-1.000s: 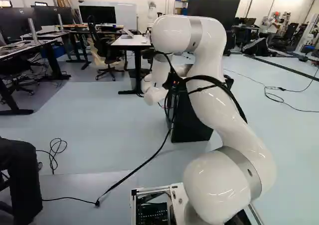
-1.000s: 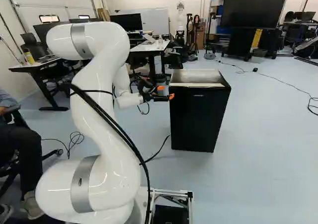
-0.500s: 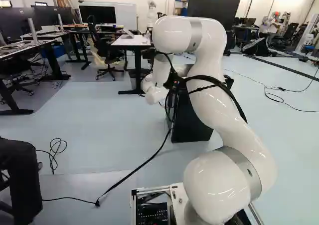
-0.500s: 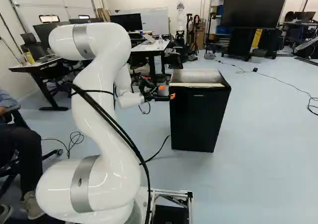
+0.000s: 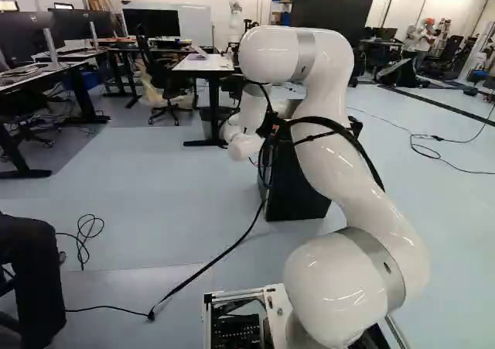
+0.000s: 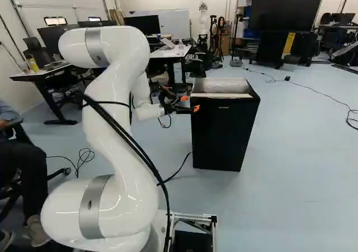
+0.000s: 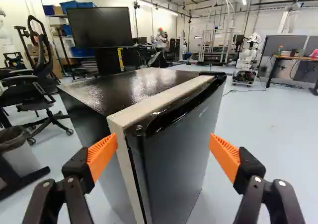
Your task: Open the fridge door
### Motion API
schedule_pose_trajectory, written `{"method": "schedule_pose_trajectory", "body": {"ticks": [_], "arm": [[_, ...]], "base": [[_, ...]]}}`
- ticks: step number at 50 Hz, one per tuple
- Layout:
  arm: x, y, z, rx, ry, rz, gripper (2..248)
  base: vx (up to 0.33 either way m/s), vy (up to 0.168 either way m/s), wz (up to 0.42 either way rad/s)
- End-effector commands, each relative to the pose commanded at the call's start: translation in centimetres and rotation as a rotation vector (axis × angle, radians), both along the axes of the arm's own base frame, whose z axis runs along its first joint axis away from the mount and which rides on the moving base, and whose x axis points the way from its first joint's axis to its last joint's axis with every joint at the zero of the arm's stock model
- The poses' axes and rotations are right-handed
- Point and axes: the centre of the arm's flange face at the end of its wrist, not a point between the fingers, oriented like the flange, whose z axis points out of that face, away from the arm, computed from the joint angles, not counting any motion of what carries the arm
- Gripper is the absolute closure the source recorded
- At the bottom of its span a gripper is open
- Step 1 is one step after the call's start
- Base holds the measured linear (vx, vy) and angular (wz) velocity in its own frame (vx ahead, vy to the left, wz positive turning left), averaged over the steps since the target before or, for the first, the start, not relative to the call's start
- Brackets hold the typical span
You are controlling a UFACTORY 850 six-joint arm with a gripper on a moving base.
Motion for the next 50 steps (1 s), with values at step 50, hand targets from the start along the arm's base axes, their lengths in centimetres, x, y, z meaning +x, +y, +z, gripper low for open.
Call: {"method": "schedule_pose_trajectory", "body": {"ticks": [50], "arm": [[0.6,-1.8,-0.1,0.001,-0.007,-0.033,3]], "base": [[0.000,0.000,0.000]]}}
